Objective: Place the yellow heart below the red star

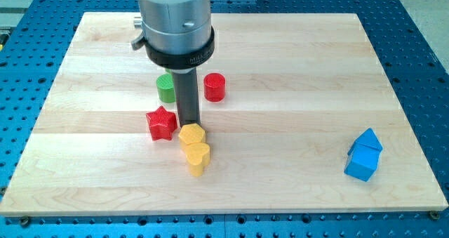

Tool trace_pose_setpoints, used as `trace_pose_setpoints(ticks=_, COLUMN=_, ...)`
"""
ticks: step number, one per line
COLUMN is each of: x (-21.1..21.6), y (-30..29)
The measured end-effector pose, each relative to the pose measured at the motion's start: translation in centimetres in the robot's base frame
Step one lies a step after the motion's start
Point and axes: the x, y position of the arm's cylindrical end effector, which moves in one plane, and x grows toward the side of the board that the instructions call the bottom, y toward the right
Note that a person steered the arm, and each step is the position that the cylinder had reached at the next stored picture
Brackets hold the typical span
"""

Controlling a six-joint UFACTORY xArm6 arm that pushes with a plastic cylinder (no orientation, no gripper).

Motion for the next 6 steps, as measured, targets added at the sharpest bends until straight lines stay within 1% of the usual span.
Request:
trace_pose_setpoints(ticks=1, x=-0.9, y=5.1)
trace_pose_setpoints(ticks=2, x=2.7, y=7.6)
trace_pose_setpoints(ticks=3, x=6.6, y=6.5)
trace_pose_setpoints(ticks=4, x=8.8, y=2.8)
trace_pose_setpoints(ticks=5, x=10.2, y=-0.3)
trace_pose_setpoints(ticks=6, x=10.0, y=-3.2)
